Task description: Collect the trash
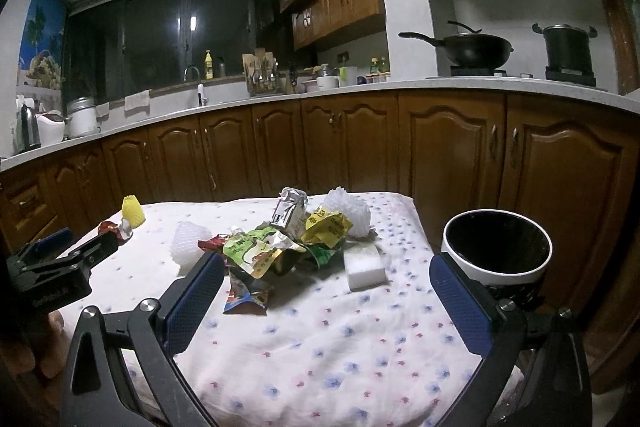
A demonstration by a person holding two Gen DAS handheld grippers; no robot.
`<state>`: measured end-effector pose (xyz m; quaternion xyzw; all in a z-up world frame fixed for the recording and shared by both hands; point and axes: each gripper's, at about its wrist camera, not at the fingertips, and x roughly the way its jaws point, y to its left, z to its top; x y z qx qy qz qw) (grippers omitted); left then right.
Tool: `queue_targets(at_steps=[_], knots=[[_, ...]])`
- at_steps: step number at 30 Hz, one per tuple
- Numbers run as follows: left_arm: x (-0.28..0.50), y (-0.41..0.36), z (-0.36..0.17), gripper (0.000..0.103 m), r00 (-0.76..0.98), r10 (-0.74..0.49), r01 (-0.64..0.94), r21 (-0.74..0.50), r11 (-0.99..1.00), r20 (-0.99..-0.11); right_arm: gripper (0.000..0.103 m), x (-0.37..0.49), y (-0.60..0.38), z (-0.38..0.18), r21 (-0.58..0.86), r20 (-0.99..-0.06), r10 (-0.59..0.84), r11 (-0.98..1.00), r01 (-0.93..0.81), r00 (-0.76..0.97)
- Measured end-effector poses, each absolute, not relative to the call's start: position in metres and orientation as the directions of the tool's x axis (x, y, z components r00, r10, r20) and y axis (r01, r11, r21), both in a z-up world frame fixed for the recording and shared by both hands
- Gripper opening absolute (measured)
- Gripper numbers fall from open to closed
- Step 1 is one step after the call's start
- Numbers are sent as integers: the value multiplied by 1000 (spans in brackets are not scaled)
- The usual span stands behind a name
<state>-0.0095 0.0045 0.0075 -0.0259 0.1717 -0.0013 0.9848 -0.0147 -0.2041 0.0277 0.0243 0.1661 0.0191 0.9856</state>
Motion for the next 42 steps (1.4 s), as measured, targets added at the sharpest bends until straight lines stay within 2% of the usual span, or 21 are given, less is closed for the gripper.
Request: queue_targets(at_steps=[21,35,42], knots=[[-7,-1,7,103,938,-16,-2,-54,999,-345,103,-14,-199,28,58,-331,54,998,-37,942],[13,19,-7,103,912,-8,-24,-74,997,-411,103,1,-188,13,80,-386,136,990,-114,912],[40,28,-17,103,879,-33,-12,-92,996,-476,103,22,-182,-1,148,-451,232,972,-184,862]])
